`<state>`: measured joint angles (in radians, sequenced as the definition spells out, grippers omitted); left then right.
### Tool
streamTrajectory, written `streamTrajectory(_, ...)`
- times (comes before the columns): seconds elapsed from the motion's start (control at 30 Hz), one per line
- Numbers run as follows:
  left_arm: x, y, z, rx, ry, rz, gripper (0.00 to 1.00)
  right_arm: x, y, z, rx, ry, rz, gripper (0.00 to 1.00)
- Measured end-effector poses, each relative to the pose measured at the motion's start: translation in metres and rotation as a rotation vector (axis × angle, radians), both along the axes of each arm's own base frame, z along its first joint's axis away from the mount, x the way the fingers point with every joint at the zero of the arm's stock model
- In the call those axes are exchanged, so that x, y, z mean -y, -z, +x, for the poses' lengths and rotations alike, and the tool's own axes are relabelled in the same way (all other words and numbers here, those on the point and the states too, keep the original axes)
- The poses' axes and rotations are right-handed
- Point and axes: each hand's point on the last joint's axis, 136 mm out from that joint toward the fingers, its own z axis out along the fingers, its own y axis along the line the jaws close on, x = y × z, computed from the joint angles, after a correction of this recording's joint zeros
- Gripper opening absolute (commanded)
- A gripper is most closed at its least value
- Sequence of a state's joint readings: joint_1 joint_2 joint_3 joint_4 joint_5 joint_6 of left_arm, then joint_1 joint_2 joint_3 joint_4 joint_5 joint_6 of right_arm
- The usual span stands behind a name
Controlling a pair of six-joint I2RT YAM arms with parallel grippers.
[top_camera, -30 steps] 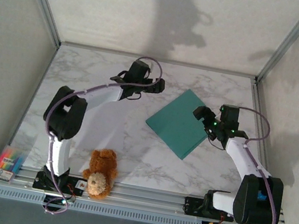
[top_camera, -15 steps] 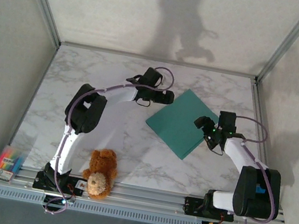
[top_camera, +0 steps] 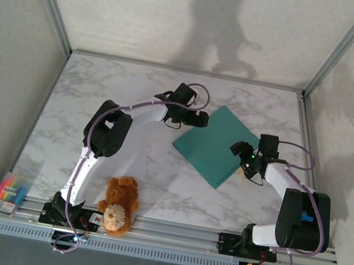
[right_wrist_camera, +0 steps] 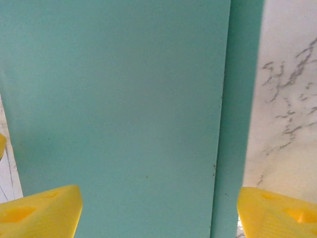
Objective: Put the files into the folder
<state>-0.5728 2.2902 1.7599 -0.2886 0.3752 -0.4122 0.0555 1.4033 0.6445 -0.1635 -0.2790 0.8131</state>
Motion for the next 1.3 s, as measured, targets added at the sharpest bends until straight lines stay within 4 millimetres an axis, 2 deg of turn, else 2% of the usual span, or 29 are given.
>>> streamTrajectory(0.27, 0.000, 0.008, -0.002, -0.017, 0.005, 0.005, 0.94, -0.002, -0.001, 0.003, 0.015, -0.007, 0.012, 0.77)
streamTrajectory(0.67, 0.003, 0.008, -0.003, -0.019, 0.011, -0.003, 0.93, -0.007, 0.012, 0.003, -0.023, -0.012, 0.039, 0.74)
streamTrajectory(1.0, 0.004, 0.008, -0.003, -0.025, 0.009, -0.011, 0.93, -0.014, 0.013, 0.011, -0.017, -0.030, 0.082, 0.65)
streamTrajectory(1.3, 0.010, 0.006, -0.004, -0.030, 0.014, -0.035, 0.93, -0.019, 0.010, 0.013, -0.010, -0.047, 0.109, 0.66)
